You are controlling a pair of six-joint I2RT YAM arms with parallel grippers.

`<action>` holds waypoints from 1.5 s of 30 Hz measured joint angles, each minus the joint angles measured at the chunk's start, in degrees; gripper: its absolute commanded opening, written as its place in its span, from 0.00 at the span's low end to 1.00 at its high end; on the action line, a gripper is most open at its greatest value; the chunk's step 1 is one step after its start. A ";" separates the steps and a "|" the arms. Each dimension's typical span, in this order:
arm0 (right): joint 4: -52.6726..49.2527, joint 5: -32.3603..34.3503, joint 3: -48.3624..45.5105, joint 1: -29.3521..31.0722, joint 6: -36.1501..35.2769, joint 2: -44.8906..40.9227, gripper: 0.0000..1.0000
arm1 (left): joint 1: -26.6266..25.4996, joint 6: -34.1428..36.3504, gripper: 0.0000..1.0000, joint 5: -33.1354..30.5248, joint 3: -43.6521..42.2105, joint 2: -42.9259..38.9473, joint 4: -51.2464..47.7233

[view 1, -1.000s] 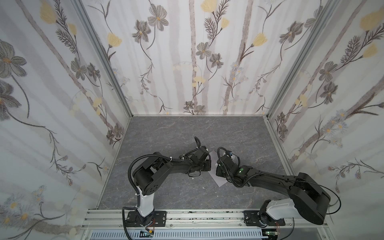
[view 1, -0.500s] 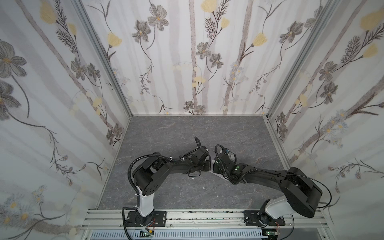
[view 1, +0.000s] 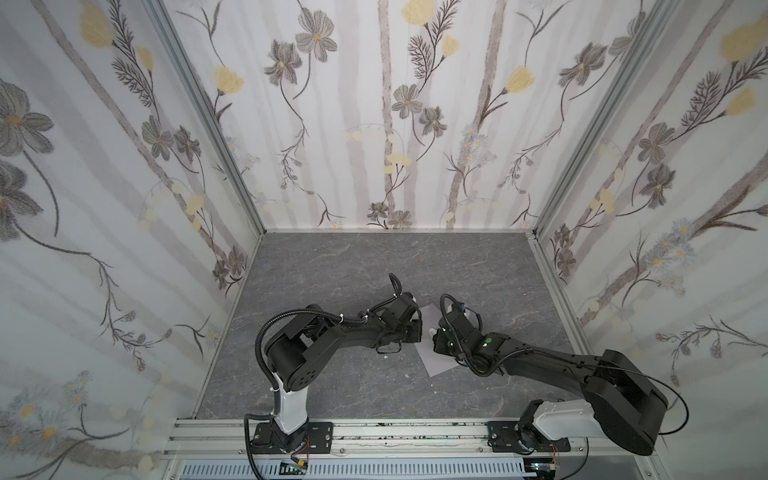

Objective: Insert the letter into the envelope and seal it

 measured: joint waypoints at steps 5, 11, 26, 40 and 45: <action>-4.63 -1.11 2.49 -1.66 -0.31 -2.36 0.00 | 0.00 0.50 0.00 -0.79 1.86 0.04 -3.10; -8.85 -1.55 6.99 -2.69 -3.04 -0.79 0.00 | 0.28 1.77 0.00 -1.66 4.83 1.40 -5.81; -12.76 -3.34 9.81 -2.99 -4.52 4.98 0.00 | 1.11 2.78 0.00 -1.51 5.81 2.40 -5.95; -4.81 -2.75 10.32 -3.69 -4.59 10.10 0.00 | 0.98 3.43 0.00 -1.31 5.66 3.06 -4.17; -1.49 -2.71 10.25 -3.69 -4.55 11.72 0.00 | 0.96 3.43 0.00 -1.44 5.49 3.06 -3.72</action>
